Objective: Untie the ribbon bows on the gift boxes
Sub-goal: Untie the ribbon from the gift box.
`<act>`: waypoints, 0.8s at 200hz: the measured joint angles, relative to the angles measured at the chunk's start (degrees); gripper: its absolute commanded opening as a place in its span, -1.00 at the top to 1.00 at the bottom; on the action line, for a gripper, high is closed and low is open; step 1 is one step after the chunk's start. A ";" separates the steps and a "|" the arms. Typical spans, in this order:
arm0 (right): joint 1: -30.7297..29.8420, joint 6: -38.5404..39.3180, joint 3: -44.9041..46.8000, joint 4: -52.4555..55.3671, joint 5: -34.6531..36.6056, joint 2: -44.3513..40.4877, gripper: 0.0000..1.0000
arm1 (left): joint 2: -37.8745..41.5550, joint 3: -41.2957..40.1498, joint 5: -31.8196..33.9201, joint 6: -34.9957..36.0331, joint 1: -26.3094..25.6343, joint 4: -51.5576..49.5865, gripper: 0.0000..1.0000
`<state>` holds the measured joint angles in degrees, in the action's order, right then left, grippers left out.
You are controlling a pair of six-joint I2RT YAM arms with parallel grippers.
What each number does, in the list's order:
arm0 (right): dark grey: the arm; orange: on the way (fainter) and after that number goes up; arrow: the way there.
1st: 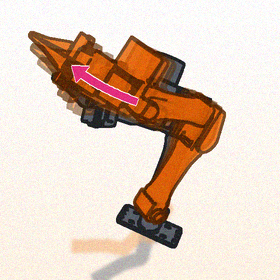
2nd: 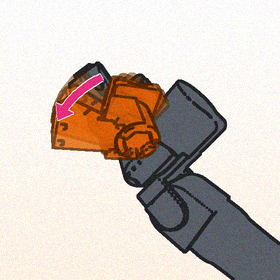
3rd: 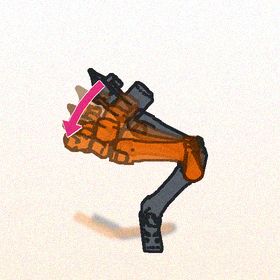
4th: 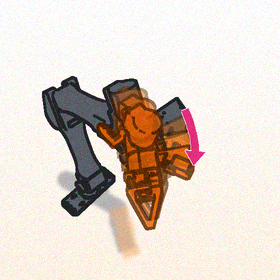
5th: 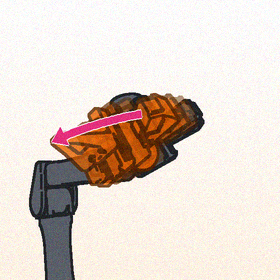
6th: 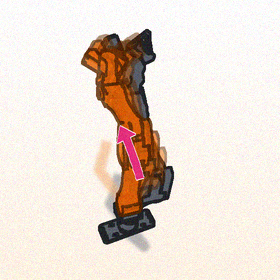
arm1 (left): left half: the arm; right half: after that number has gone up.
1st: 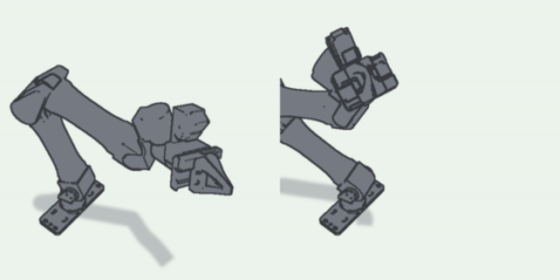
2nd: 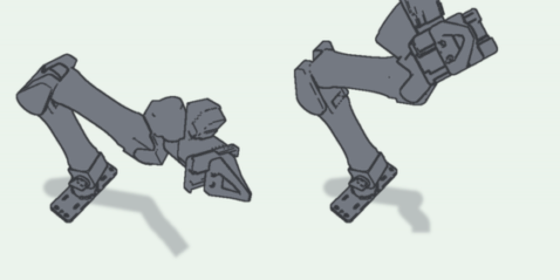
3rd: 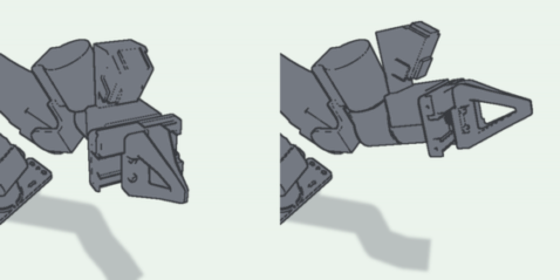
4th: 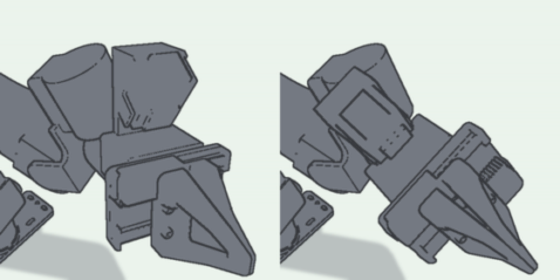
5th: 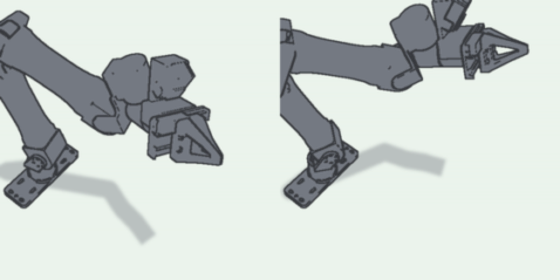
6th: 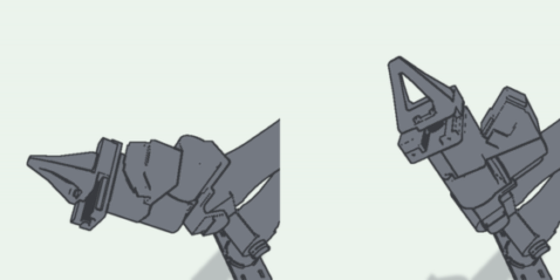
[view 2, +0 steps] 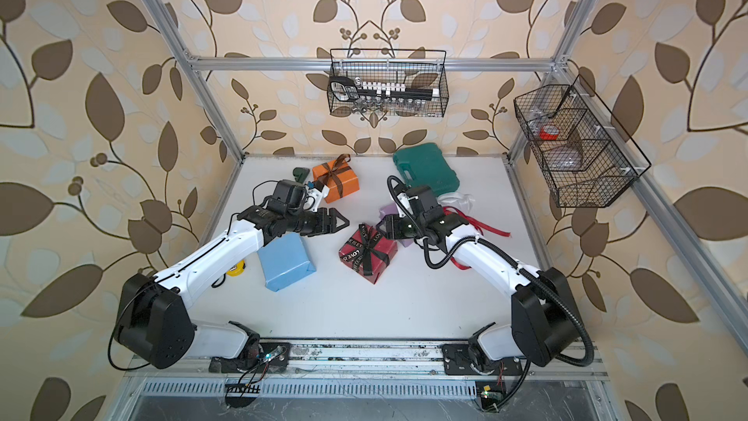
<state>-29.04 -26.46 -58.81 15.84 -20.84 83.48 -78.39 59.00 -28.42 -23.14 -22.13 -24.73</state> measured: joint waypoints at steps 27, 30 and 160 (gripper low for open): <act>-2.54 -0.72 -2.27 -0.70 -0.61 4.92 0.09 | 0.90 -3.96 -0.20 0.59 -0.02 -2.93 -0.33; -2.80 -0.94 -2.54 -0.81 -0.81 5.49 0.11 | 1.07 -4.42 -0.17 0.59 -0.02 -3.21 -0.34; -3.67 -5.03 -3.69 -5.49 0.26 15.19 1.00 | 3.87 -12.50 -2.78 -2.93 -2.16 1.42 -0.43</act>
<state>-32.71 -31.48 -62.50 10.35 -20.58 98.67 -74.52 46.50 -31.20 -26.06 -24.29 -23.31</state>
